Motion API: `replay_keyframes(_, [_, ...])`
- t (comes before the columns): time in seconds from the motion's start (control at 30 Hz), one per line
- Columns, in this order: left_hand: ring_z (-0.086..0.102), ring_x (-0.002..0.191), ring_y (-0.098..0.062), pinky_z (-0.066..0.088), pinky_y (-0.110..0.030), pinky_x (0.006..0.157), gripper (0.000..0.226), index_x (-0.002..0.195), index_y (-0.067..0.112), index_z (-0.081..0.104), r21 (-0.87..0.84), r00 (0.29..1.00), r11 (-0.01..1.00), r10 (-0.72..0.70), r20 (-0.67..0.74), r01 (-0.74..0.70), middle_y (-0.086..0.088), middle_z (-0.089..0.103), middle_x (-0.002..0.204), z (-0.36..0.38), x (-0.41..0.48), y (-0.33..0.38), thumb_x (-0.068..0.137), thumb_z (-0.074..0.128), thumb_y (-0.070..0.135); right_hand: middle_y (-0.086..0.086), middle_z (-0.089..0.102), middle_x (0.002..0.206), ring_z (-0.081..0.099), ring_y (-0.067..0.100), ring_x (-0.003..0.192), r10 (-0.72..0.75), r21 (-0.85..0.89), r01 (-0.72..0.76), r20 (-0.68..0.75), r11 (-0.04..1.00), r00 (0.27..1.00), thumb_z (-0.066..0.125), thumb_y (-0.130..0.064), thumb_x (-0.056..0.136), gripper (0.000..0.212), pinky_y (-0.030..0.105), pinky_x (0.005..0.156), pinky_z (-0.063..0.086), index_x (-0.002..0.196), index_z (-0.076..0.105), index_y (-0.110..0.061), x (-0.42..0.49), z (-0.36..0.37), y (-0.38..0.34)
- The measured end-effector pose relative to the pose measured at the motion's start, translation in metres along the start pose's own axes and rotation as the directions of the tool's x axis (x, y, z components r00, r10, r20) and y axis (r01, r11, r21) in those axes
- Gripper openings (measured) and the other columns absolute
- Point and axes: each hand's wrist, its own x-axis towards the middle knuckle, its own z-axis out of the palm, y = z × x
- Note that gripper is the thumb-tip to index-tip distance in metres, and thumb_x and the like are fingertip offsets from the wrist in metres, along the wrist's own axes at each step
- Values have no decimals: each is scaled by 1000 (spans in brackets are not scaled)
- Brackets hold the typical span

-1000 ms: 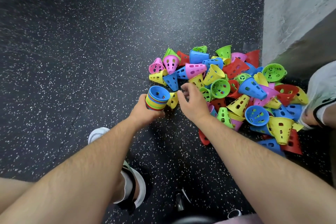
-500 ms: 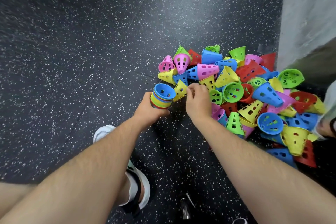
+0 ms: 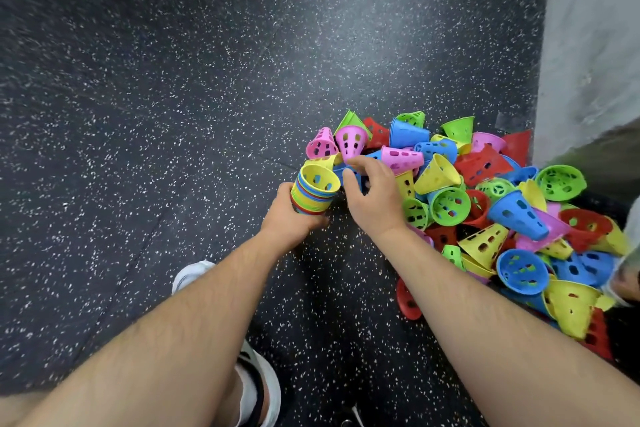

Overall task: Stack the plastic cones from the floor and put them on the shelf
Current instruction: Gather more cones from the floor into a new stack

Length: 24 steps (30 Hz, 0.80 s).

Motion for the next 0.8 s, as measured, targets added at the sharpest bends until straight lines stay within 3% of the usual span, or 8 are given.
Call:
replay_keyframes(0.13, [68,83,-15,55,-36,78,76,114,21,49,-27,1000,1000,-4,-20,3,1,70,97,-4,2,2,54,94,27,3,58,108,47,28,109,182,-319,-154,58,935,982,58,-41,93,29,39,93,40,110,69,-20,27,22,16])
replay_keyframes(0.23, [68,86,-17,55,-35,79,77,116,21,46,-45,1000,999,-12,-16,11,2,69,98,-5,3,5,57,95,22,3,54,114,43,27,113,192,-482,-116,111,869,975,57,-52,91,38,40,96,38,116,68,-24,41,37,17])
replay_keyframes(0.3, [71,90,-19,57,-38,81,81,116,23,46,-50,1000,999,-19,-20,18,1,70,100,-7,5,6,49,92,31,3,50,115,41,27,112,164,-572,-68,117,818,980,58,-53,90,35,40,97,37,115,67,-30,47,45,15])
replay_keyframes(0.37, [70,82,-18,56,-39,73,80,112,28,46,-52,999,998,-31,-22,30,0,71,98,-9,5,7,45,90,36,3,46,114,40,27,109,165,-635,-56,115,771,979,60,-51,89,28,39,96,38,110,67,-34,51,52,14])
replay_keyframes(0.47, [64,70,-16,49,-38,65,80,111,30,45,-72,999,997,-39,-13,38,-3,72,96,-10,6,4,46,91,36,3,43,112,39,27,106,179,-632,-87,82,770,981,61,-52,88,24,38,94,40,101,67,-33,51,58,13])
replay_keyframes(0.6, [67,79,-17,56,-41,73,86,116,25,46,-43,999,999,-35,-22,34,0,70,98,-12,2,6,44,90,39,3,44,113,39,28,107,210,-560,-117,105,820,972,59,-47,92,23,39,94,39,96,67,-26,45,54,15])
replay_keyframes(0.67, [68,85,-16,57,-39,79,84,118,21,46,-14,1000,1000,-16,-21,16,2,69,99,-13,-1,6,51,94,30,2,47,114,39,27,109,215,-533,-118,124,838,969,58,-44,93,23,39,95,37,100,68,-24,36,46,18])
replay_keyframes(0.8, [63,83,-10,50,-29,76,71,119,18,46,23,1000,1000,-7,-17,7,2,66,99,-16,-4,4,66,94,14,-1,52,119,41,27,111,157,-438,-118,53,891,986,61,-37,93,16,42,97,37,98,68,-24,13,22,23])
